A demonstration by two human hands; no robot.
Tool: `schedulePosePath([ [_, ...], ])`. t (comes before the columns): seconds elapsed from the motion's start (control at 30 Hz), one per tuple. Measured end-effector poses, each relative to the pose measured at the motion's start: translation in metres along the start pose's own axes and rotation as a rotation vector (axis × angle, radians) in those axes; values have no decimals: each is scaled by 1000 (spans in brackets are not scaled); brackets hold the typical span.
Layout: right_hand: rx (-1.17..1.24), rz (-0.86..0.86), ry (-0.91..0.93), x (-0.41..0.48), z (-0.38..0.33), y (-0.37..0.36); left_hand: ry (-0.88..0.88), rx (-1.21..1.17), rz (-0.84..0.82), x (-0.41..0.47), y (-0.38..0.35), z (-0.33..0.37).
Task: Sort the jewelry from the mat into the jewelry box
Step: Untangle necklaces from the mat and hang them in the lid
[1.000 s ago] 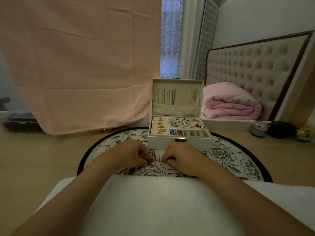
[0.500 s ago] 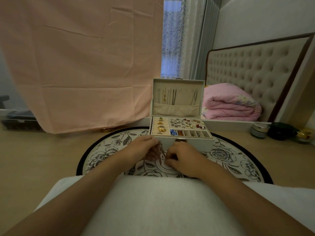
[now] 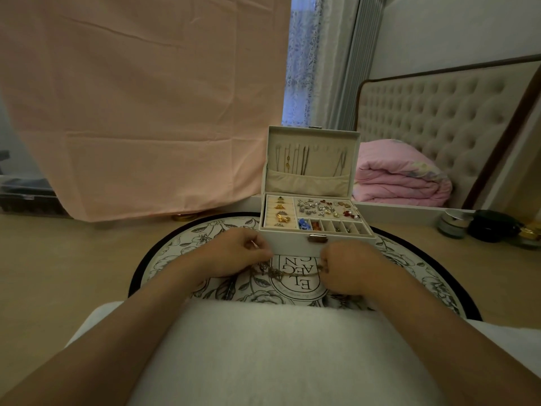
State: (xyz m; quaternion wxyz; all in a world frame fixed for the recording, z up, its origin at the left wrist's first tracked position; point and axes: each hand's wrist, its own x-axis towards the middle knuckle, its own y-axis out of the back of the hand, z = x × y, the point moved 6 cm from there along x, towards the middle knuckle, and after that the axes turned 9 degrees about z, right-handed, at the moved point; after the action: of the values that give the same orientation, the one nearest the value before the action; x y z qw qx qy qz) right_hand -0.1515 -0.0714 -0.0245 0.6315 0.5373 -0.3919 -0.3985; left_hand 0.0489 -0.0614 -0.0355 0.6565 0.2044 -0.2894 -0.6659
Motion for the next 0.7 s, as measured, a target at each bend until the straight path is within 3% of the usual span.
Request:
schedulePosePath([
  [0.07, 3, 93, 37, -1, -6, 7, -7, -69, -81, 0, -4, 4],
  [0.17, 359, 263, 140, 0, -25, 10, -17, -202, -88, 1, -6, 9],
  [0.3, 578, 240, 252, 2, -48, -9, -11, -562, -139, 0, -8, 15],
  [0.4, 838, 230, 121, 8, -40, -15, 21, -746, -153, -2, -10, 21],
  [0.57, 1393, 174, -18, 8, -34, -9, 42, -996, -14, 2, -1, 25],
  [0.7, 1486, 149, -121, 5, -30, -4, 75, -1103, 88, 5, 3, 25],
])
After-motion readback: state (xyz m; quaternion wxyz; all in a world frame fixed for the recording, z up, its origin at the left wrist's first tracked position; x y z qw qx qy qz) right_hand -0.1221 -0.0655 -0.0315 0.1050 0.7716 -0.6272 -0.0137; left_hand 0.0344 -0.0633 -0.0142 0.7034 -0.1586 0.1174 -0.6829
